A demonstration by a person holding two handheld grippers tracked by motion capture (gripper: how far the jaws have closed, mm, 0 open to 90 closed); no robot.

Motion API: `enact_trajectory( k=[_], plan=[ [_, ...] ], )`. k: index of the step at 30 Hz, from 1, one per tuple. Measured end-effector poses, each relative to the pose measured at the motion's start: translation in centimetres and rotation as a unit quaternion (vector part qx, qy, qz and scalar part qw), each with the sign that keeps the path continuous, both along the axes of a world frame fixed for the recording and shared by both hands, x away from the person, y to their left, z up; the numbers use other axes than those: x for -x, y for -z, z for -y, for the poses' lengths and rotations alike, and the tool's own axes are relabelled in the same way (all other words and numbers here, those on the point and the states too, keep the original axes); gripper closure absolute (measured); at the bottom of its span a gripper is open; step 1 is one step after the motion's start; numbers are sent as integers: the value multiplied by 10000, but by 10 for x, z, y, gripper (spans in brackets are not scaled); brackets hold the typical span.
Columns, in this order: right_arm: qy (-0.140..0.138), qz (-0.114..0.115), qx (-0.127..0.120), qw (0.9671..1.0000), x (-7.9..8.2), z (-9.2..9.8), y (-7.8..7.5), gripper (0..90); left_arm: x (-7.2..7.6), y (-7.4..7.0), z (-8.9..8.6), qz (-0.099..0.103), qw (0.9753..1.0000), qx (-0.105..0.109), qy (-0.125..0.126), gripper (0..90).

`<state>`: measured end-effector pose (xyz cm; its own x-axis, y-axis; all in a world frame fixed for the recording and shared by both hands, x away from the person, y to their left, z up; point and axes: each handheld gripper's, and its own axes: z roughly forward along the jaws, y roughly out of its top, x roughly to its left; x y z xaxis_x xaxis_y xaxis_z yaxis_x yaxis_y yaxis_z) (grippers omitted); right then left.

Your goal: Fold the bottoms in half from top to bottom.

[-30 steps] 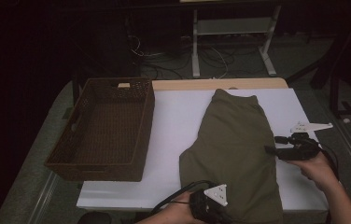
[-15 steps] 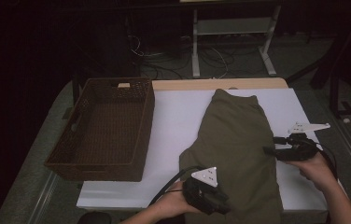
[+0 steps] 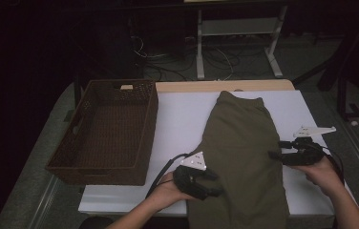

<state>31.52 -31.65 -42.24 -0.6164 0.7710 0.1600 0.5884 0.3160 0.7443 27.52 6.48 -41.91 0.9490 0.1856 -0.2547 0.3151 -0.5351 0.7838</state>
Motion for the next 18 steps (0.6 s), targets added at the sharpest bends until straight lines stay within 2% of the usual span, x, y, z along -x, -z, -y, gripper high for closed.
enact_trajectory(
  k=[4, 6, 8, 13, 18],
  plan=[
    [-28, 0, 5, 10000, 0, -1, 1, 334, -8, -2, -8, 91, 9996, -12, -267, 394],
    [-44, -19, 7, 10000, 1, -1, 1, 334, -12, -2, -12, 248, 9985, -90, -482, 370],
    [-70, -20, 12, 10000, 1, -2, 1, 334, -15, -3, -15, 319, 9975, -135, -622, 333],
    [-83, -23, 10, 10000, 2, -2, 1, 334, -25, -3, -26, 400, 9937, -160, -1038, 265],
    [-84, -31, 12, 10000, 2, -2, 1, 335, -34, -2, -35, 432, 9885, -174, -1439, 168]
  ],
)
